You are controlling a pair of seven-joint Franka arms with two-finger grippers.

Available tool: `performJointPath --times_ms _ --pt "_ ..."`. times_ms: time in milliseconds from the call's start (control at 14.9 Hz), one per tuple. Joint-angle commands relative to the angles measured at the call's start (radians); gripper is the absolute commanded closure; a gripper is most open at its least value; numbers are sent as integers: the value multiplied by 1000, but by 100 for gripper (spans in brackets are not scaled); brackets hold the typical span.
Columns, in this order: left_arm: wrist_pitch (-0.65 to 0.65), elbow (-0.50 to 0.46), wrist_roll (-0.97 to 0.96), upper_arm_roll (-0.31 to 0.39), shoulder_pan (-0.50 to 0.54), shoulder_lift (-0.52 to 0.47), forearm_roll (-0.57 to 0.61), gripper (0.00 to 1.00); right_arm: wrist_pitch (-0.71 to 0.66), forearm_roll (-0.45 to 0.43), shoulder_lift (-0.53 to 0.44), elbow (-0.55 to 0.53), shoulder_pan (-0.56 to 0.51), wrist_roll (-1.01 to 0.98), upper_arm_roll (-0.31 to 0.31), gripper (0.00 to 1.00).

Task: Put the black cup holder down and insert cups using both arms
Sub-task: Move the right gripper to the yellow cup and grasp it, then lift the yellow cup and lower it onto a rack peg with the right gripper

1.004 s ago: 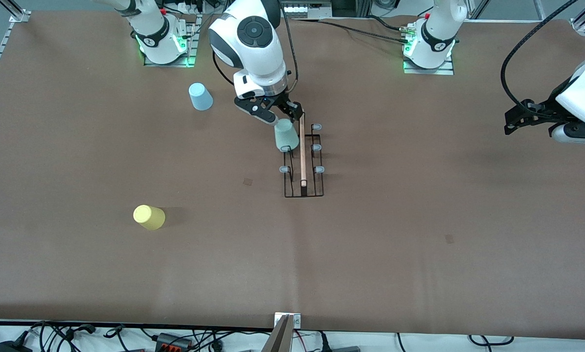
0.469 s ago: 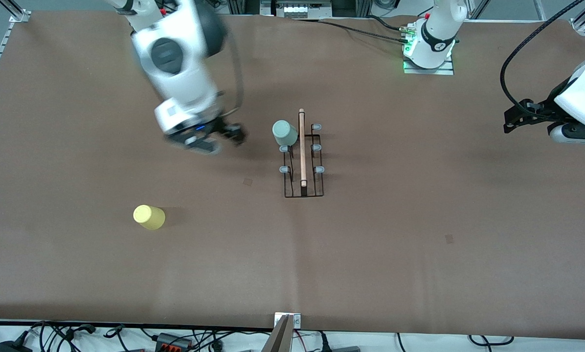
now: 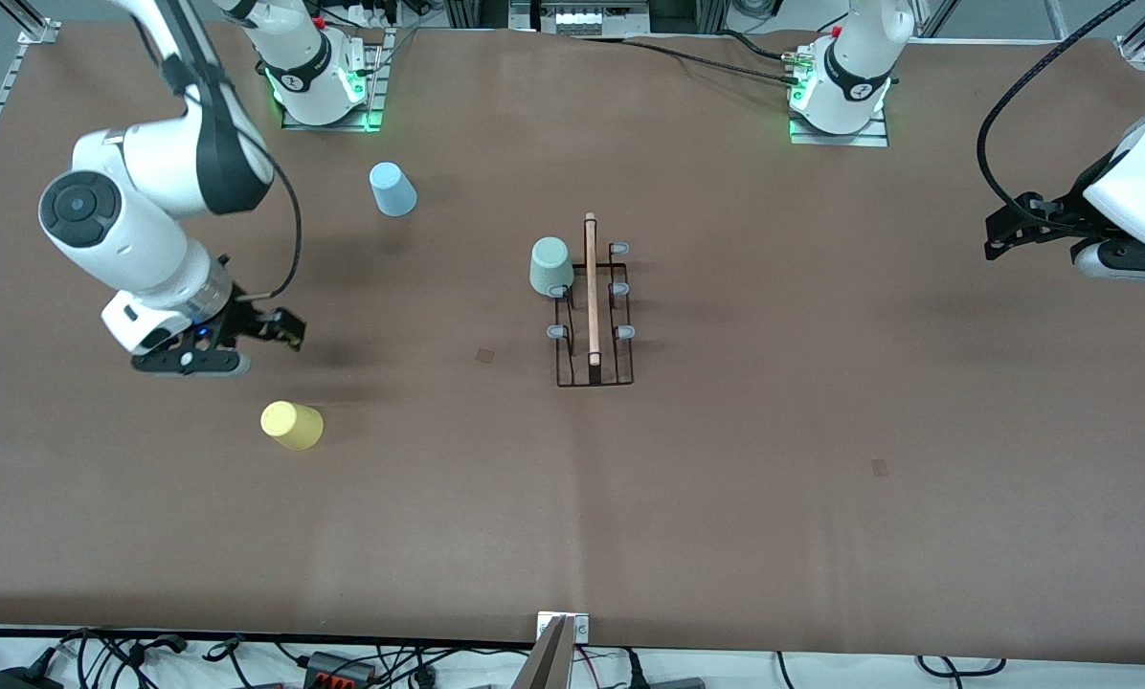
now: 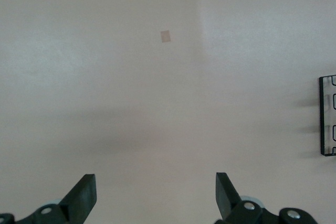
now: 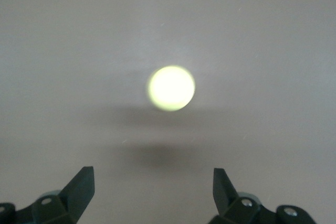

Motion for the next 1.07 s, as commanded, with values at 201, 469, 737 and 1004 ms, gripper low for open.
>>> performJointPath --times_ms 201,469,737,1004 --pt "-13 14 23 -1 4 -8 -15 0 282 -53 170 11 6 -133 -48 0" --pt "-14 18 11 -3 1 -4 -15 0 385 -55 253 31 9 -134 -54 0" --pt "-16 18 9 -3 -4 -1 -15 0 428 -55 291 34 11 -134 -54 0" --pt "-8 18 9 -3 -4 13 -18 0 463 -59 316 37 9 -135 -56 0"
